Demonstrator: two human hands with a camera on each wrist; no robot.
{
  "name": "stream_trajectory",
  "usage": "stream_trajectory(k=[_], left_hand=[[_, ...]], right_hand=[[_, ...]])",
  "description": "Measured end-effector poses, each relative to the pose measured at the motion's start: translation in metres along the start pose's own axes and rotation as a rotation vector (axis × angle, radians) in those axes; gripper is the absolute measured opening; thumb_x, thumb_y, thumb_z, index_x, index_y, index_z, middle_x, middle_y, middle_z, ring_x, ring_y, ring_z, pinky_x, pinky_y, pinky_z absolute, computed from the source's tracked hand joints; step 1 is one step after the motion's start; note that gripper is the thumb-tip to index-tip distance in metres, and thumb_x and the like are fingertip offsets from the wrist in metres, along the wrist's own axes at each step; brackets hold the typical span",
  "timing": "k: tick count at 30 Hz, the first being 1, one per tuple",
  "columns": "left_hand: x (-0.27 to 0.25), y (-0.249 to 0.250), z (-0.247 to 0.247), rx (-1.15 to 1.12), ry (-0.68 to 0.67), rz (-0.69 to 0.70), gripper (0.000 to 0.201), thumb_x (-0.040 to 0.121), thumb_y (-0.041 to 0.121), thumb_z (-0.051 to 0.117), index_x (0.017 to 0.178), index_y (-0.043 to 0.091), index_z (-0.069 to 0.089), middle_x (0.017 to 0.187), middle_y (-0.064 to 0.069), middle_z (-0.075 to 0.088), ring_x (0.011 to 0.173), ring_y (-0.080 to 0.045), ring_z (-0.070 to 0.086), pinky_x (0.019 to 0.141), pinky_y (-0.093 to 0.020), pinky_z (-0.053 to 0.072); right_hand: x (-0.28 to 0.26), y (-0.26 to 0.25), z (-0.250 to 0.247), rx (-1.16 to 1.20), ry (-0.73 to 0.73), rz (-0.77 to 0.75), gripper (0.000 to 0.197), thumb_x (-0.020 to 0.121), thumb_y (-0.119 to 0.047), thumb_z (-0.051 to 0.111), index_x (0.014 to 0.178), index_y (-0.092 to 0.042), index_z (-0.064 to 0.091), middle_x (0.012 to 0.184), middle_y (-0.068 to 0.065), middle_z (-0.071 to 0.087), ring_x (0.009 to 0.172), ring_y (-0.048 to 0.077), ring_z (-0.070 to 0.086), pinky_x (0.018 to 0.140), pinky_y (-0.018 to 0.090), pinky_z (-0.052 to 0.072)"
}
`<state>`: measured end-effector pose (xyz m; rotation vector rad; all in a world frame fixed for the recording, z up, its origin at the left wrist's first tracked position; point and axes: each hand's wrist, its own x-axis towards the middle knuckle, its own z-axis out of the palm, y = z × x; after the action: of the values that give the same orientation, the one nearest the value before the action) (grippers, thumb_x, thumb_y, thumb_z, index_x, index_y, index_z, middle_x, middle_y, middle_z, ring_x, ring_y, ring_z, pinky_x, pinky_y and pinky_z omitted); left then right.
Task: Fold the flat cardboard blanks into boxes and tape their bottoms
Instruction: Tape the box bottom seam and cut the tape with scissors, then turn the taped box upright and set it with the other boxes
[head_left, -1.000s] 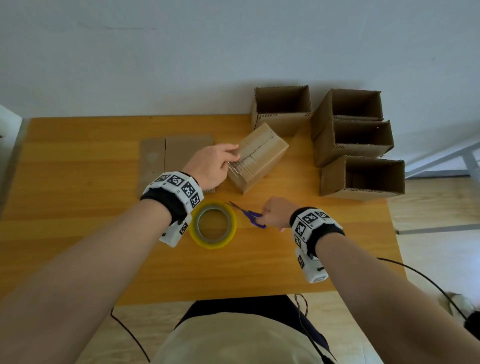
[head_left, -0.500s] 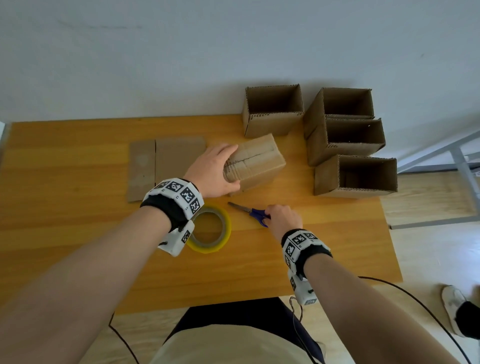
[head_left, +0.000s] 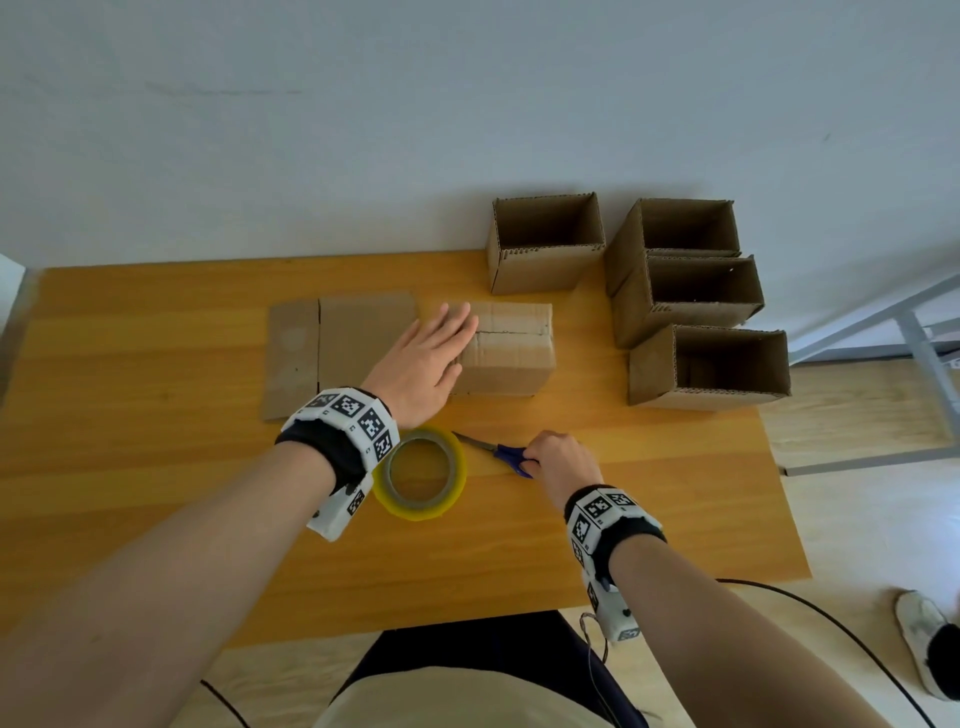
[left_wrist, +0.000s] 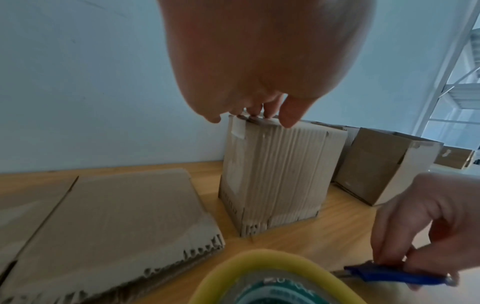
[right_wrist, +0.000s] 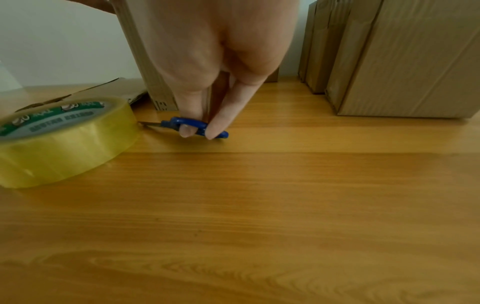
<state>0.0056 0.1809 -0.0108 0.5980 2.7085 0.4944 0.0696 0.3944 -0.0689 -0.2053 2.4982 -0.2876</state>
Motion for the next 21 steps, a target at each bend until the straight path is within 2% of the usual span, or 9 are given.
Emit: stream_trajectory(k=[2, 5, 9, 15, 17, 19, 21], left_hand=[[-0.003, 0.002, 0.004, 0.003, 0.025, -0.007, 0.053, 0.103, 0.027, 0.021, 0.149, 0.022, -0.005, 0.150, 0.012, -0.019, 0.138, -0.005, -0.020, 0.116, -0.026, -0.007], [-0.006, 0.007, 0.008, 0.006, 0.055, -0.024, 0.053, 0.103, 0.030, 0.018, 0.148, 0.021, -0.008, 0.149, 0.011, -0.022, 0.138, -0.005, -0.020, 0.114, -0.023, -0.008], [-0.007, 0.014, 0.013, 0.008, 0.081, -0.034, 0.052, 0.103, 0.028, 0.018, 0.149, 0.019, -0.006, 0.150, 0.010, -0.020, 0.138, -0.004, -0.018, 0.112, -0.021, -0.007], [-0.007, 0.018, 0.017, 0.008, 0.089, -0.066, 0.052, 0.103, 0.027, 0.018, 0.149, 0.019, -0.006, 0.150, 0.009, -0.020, 0.138, -0.006, -0.019, 0.112, -0.022, -0.007], [-0.007, 0.020, 0.016, 0.003, 0.090, -0.070, 0.053, 0.103, 0.028, 0.018, 0.149, 0.019, -0.006, 0.150, 0.009, -0.020, 0.139, -0.006, -0.019, 0.113, -0.022, -0.006], [-0.006, 0.021, 0.015, 0.000, 0.103, -0.073, 0.053, 0.103, 0.028, 0.018, 0.149, 0.018, -0.006, 0.150, 0.009, -0.020, 0.139, -0.005, -0.018, 0.113, -0.022, -0.006], [-0.005, 0.024, 0.012, 0.002, 0.132, -0.084, 0.052, 0.103, 0.028, 0.018, 0.149, 0.018, -0.005, 0.150, 0.009, -0.020, 0.138, -0.005, -0.019, 0.112, -0.021, -0.007]], right_hand=[[0.001, 0.002, 0.002, 0.014, -0.005, 0.005, 0.024, 0.098, -0.025, 0.047, 0.102, -0.009, 0.064, 0.093, 0.005, 0.059, 0.075, 0.021, 0.051, 0.065, 0.028, 0.039], [0.000, 0.004, 0.002, 0.029, -0.020, 0.008, 0.025, 0.098, -0.025, 0.046, 0.102, -0.008, 0.064, 0.095, 0.006, 0.061, 0.074, 0.021, 0.053, 0.065, 0.028, 0.039], [-0.003, 0.006, -0.002, 0.029, -0.051, 0.002, 0.025, 0.098, -0.023, 0.045, 0.101, -0.009, 0.065, 0.090, 0.005, 0.058, 0.074, 0.022, 0.052, 0.065, 0.028, 0.040], [-0.008, 0.009, 0.000, 0.004, -0.058, 0.010, 0.021, 0.096, -0.019, 0.051, 0.105, -0.010, 0.068, 0.097, 0.008, 0.062, 0.083, 0.025, 0.059, 0.068, 0.031, 0.047], [-0.010, 0.008, 0.003, -0.014, 0.068, -0.031, 0.018, 0.096, -0.014, 0.050, 0.101, -0.009, 0.067, 0.102, 0.008, 0.061, 0.081, 0.025, 0.059, 0.064, 0.032, 0.048], [-0.012, 0.006, 0.001, 0.013, 0.371, -0.120, 0.007, 0.090, -0.005, 0.057, 0.091, -0.007, 0.063, 0.093, 0.006, 0.059, 0.073, 0.024, 0.056, 0.050, 0.029, 0.042], [-0.008, 0.001, -0.012, 0.043, 0.703, -0.227, 0.004, 0.085, -0.002, 0.059, 0.087, -0.005, 0.061, 0.085, 0.007, 0.058, 0.070, 0.023, 0.054, 0.049, 0.027, 0.041]])
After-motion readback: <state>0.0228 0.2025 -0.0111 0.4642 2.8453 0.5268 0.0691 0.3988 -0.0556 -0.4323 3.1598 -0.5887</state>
